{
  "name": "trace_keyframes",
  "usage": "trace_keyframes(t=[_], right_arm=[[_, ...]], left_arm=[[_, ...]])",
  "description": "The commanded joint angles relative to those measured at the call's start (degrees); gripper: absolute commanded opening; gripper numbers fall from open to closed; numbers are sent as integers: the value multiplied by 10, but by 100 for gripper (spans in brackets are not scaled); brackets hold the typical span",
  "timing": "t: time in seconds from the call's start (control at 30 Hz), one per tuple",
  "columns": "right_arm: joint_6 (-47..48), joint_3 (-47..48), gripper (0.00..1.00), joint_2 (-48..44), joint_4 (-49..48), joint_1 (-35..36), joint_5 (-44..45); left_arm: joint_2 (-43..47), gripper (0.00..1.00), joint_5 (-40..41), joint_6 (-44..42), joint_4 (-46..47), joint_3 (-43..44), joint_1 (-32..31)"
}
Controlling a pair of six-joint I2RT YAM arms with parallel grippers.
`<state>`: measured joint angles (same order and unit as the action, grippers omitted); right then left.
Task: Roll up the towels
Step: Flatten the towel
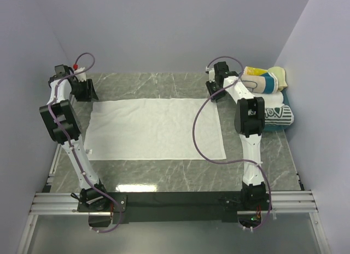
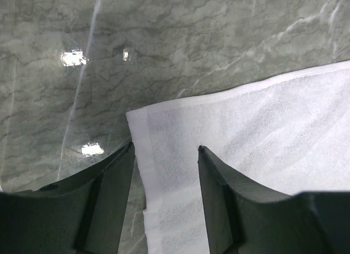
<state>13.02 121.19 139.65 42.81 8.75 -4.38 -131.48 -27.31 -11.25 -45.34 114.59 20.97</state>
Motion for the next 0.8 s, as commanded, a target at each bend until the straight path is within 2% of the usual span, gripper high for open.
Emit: trace_keyframes(t=[0.0, 0.2, 0.23, 0.4, 0.53, 0.77], right_arm=[[18, 20, 39, 4, 9, 3, 0], [24, 22, 31, 16, 11, 2, -4], [24, 20, 24, 15, 11, 2, -4], [26, 14, 13, 9, 4, 2, 1], [23, 7, 0, -3, -8, 1, 7], [23, -7, 0, -10, -17, 2, 13]], left_arm=[[-18, 56, 0, 6, -7, 20, 5], [-33, 56, 9, 11, -5, 28, 8], [-34, 56, 8, 12, -6, 34, 9], [-52, 54, 19, 26, 1, 62, 14], [-61, 49, 39, 28, 21, 82, 15], [-86, 43, 31, 24, 16, 106, 14]])
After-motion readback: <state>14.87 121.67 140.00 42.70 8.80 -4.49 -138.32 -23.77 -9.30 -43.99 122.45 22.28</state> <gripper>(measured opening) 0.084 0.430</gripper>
